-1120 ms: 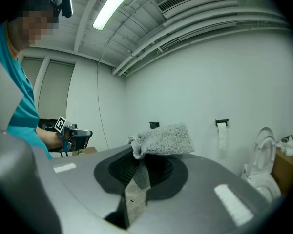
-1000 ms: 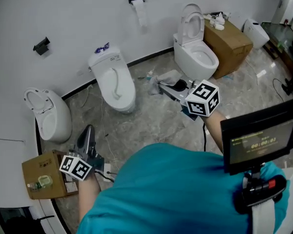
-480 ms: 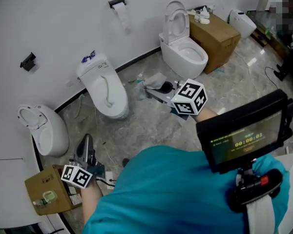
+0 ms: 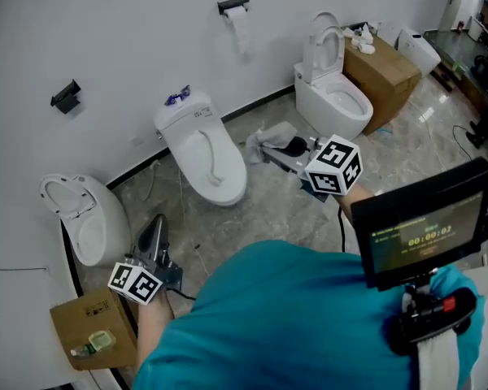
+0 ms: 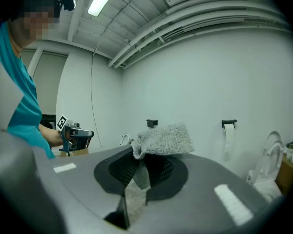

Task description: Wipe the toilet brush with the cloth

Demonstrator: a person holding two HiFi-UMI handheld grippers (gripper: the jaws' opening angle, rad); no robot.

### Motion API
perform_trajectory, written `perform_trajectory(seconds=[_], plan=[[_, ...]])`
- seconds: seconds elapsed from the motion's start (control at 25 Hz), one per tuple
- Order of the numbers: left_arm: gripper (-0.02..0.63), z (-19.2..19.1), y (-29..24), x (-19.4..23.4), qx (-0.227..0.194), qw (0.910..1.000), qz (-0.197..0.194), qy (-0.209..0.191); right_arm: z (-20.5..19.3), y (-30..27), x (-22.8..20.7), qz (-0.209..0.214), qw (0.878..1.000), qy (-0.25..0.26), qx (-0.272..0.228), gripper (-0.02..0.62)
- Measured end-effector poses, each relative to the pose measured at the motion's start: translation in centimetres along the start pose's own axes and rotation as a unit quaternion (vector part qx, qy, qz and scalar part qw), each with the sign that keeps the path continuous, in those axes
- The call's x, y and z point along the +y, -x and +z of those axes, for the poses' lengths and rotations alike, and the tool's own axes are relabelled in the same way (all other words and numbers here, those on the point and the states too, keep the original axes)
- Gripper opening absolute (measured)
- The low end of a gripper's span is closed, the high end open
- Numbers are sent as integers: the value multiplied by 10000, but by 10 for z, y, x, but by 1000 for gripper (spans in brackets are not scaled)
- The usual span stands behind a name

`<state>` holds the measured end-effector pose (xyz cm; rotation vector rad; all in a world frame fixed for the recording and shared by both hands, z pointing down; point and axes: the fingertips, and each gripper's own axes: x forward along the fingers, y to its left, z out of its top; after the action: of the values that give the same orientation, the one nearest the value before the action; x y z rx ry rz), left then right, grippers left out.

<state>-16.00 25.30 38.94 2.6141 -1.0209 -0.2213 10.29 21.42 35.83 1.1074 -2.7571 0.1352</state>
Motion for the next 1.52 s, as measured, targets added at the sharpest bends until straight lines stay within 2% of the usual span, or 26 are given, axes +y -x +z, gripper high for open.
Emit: perform_trajectory(seconds=[0.16,0.28,0.44,0.64,0.88,1.12,1.24,1.4,1.52], plan=[[9,25,7,20,84,9999,-68,-80,26,-24,1,-86,9999,-28,-125,35],[9,34,15,63,88,9999,-50,-73,35,-69,1,-126,9998,18,-131,35],[9,41,20,113,131,9999,77,64,40,-115,-6,-124,9999,-15,-82,35],[9,35,-3,140,257,9994,167,149,30,-141,-33,-66,9999,-128,-31,35],[9,21,-72,157,391,9984,354,200,8,-159,-110,143,9993,-349,-38,35],[9,8,-184,165,412,9951,849,286,1,-185,-226,713,9962,-485,-76,35],[9,-4,-243,162,485,9942,902,329,4,-191,-279,922,9944,-501,-108,35],[9,-23,-288,165,796,9899,1141,266,4,-200,-317,1222,9912,-496,-120,35],[9,-41,-305,182,1144,9842,1314,301,-2,-214,-335,1279,9901,-580,-76,35]])
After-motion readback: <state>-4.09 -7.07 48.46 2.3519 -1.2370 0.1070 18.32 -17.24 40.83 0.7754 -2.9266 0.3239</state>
